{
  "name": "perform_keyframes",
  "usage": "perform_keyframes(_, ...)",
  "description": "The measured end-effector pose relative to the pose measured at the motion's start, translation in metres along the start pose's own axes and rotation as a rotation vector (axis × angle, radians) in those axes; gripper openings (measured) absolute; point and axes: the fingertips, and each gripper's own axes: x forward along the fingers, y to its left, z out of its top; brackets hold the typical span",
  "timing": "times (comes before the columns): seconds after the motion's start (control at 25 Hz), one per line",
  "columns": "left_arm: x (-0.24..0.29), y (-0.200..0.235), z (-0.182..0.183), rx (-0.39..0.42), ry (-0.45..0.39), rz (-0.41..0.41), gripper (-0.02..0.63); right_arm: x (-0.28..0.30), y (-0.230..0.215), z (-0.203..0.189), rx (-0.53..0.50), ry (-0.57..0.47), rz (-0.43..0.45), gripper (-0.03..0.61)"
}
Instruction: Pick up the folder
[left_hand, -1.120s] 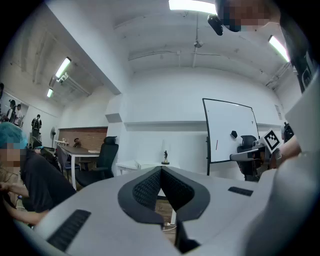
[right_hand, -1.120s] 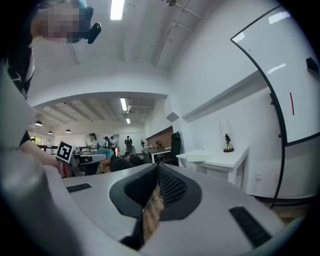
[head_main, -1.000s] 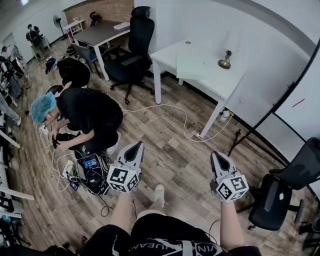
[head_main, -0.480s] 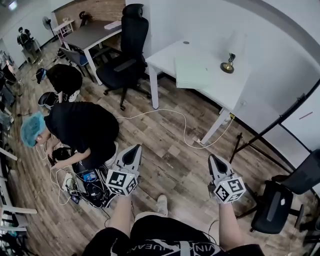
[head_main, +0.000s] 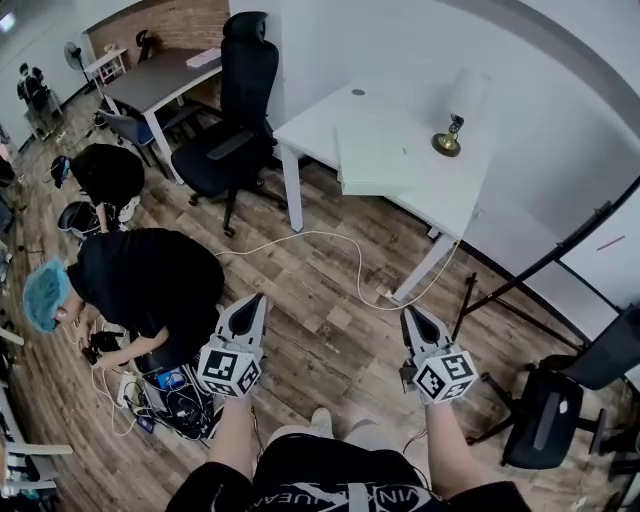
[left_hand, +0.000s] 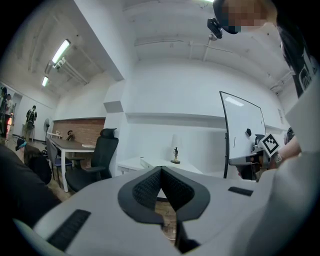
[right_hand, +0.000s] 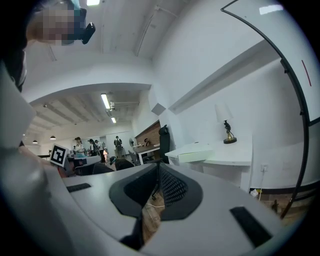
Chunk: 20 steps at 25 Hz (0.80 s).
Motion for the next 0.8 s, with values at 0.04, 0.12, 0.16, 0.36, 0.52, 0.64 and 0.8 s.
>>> perform_keyframes(0.04, 0.003, 0.001, -0.001, -0.001, -0.001, -0.002, 0.014, 0.003, -0.003, -0.001, 0.017, -0.003, -0.001, 0.029)
perform_keyframes(0.12, 0.011, 0.001, -0.003, -0.003, 0.0, -0.009, 0.014, 0.009, -0.01, -0.002, 0.05, -0.01, -0.002, 0.029)
perform_keyframes(0.16, 0.016, 0.0, -0.004, -0.003, 0.0, -0.013, 0.014, 0.012, -0.014, -0.001, 0.063, -0.015, 0.0, 0.029)
perform_keyframes(0.36, 0.042, 0.006, -0.012, -0.004, 0.013, -0.022, 0.014, 0.037, -0.035, -0.002, 0.129, -0.031, 0.008, 0.031)
perform_keyframes(0.52, 0.069, 0.022, -0.019, -0.008, 0.017, -0.004, 0.014, 0.073, -0.053, -0.011, 0.163, -0.016, 0.03, 0.044)
perform_keyframes(0.64, 0.09, 0.034, -0.022, -0.02, 0.017, 0.019, 0.014, 0.103, -0.07, -0.017, 0.199, 0.002, 0.043, 0.113)
perform_keyframes(0.8, 0.127, 0.051, -0.025, -0.032, 0.024, 0.031, 0.014, 0.146, -0.092, -0.016, 0.258, 0.012, 0.052, 0.138)
